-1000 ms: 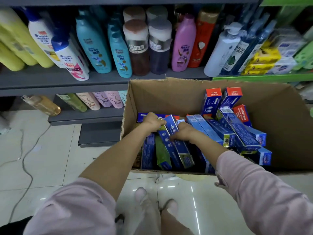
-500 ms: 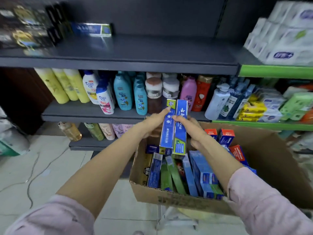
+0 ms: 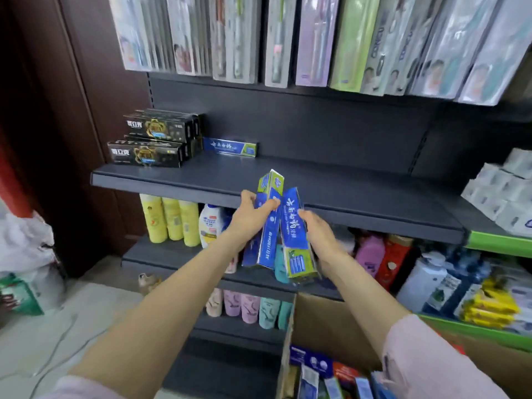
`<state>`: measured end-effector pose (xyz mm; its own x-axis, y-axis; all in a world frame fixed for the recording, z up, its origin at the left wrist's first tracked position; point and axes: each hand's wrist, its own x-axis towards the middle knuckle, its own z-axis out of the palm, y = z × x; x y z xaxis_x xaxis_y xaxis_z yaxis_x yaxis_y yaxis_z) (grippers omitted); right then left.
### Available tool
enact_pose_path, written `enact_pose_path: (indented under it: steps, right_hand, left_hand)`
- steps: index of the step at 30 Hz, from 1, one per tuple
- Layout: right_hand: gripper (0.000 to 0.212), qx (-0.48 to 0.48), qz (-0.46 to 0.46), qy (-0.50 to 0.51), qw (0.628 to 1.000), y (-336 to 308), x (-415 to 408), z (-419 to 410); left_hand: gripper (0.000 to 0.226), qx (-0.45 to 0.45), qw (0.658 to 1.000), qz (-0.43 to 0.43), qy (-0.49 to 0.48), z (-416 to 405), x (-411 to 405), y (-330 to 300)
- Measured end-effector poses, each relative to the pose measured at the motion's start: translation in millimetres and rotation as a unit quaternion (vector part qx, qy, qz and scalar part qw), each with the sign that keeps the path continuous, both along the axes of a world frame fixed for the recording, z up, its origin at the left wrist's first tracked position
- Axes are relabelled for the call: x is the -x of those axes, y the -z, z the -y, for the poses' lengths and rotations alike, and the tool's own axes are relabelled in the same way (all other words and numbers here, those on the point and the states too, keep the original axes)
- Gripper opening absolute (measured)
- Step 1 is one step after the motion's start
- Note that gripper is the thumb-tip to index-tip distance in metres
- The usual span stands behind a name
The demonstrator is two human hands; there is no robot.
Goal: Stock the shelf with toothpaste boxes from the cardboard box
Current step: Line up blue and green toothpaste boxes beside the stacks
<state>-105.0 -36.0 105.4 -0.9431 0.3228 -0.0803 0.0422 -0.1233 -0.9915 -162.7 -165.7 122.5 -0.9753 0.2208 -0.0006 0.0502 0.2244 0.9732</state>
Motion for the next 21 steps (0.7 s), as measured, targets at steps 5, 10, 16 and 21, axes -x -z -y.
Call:
enact_pose_path:
  steps: [5,10,16,21]
  right_hand:
    - [0.037,-0.017,0.015,-0.032,0.999,-28,74,35]
    - [0.016,-0.023,0.022,-0.045,0.998,-51,140,70]
    - [0.029,-0.385,0.028,0.01,0.922,-75,211,80]
    - [0.048,-0.595,0.026,0.015,0.803,-78,266,82]
  left_hand:
    - [0.045,0.108,0.987,-0.119,-0.015,56,76,-21]
    - [0.051,0.206,0.961,-0.182,-0.008,81,143,-46]
    - [0.06,0.314,0.912,-0.264,-0.027,106,212,-71]
    - [0.073,0.393,0.857,-0.33,-0.037,114,260,-90]
